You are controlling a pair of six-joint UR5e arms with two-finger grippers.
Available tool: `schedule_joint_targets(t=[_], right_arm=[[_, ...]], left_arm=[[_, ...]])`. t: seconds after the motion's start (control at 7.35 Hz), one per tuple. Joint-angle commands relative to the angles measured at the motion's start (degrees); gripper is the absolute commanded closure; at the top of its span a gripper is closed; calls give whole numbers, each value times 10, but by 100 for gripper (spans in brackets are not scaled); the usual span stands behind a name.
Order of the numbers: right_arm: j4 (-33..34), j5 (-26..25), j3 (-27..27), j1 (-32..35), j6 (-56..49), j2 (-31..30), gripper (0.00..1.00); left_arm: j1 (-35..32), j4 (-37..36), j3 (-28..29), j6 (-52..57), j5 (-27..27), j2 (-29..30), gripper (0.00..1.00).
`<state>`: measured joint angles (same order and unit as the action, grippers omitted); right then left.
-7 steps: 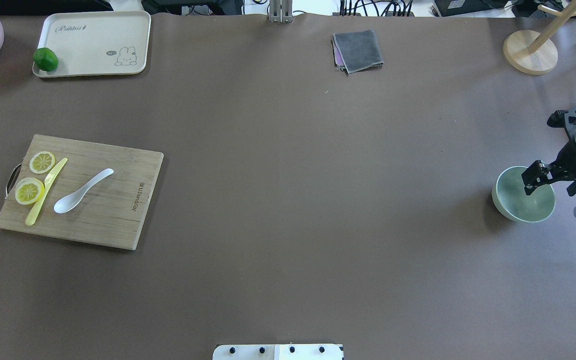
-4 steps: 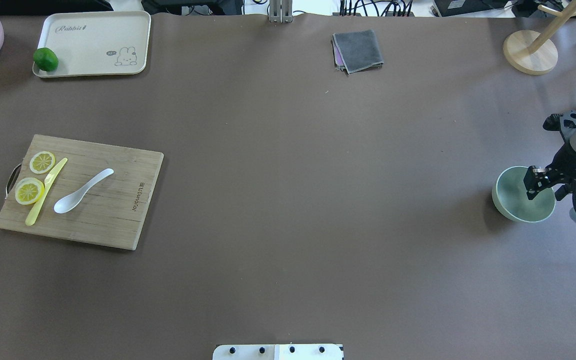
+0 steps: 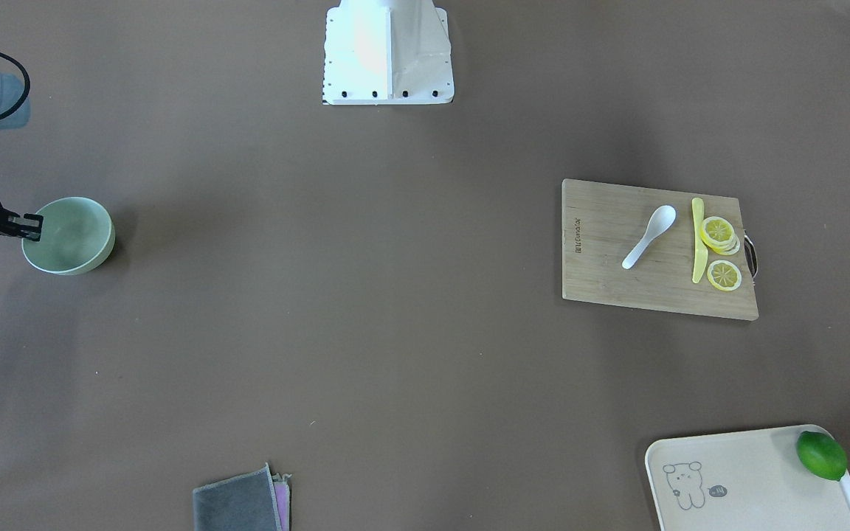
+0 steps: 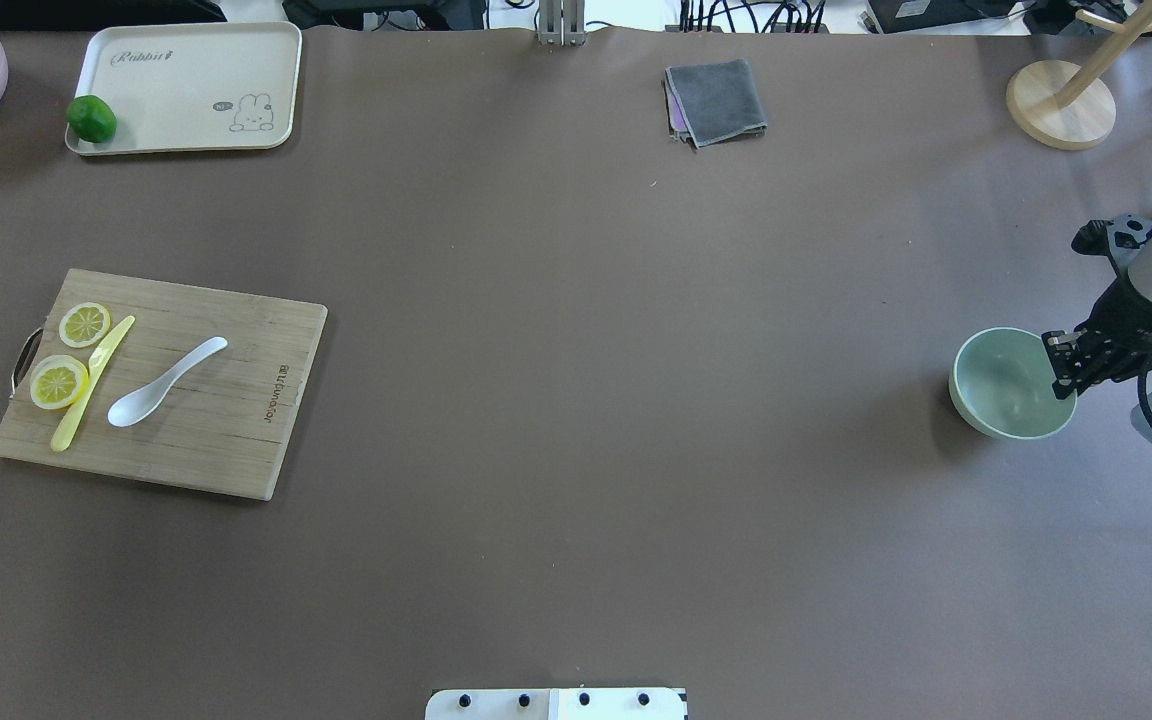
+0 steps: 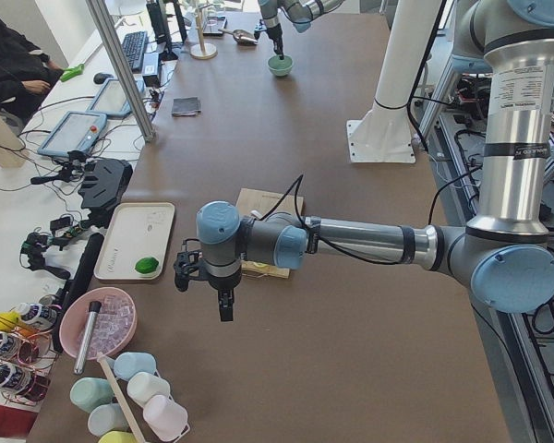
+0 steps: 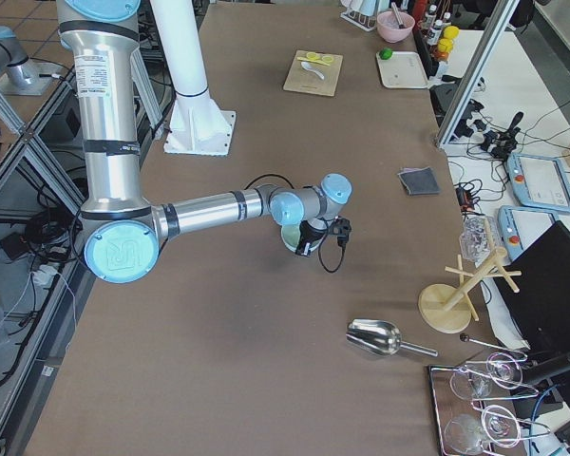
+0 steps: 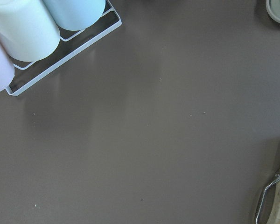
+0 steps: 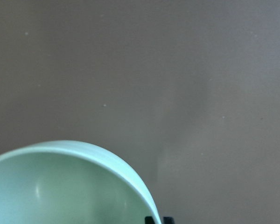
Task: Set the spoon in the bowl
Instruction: 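Slide the green bowl with the right gripper toward the table centre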
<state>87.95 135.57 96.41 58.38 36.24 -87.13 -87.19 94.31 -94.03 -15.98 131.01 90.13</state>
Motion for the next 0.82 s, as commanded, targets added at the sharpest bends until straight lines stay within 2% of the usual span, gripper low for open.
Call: schedule_joint_targets(t=[0.0,0.41,0.68], right_arm=[[-1,46,14,6,37,24,100],[-1,91,17,-1,90,108,100],[-1,85,7,-40,152,185,100]], left_arm=[[0,0,1,0,0,-1,2],[0,0,2,1,0,-2,2],[0,0,7,2,0,0,2]])
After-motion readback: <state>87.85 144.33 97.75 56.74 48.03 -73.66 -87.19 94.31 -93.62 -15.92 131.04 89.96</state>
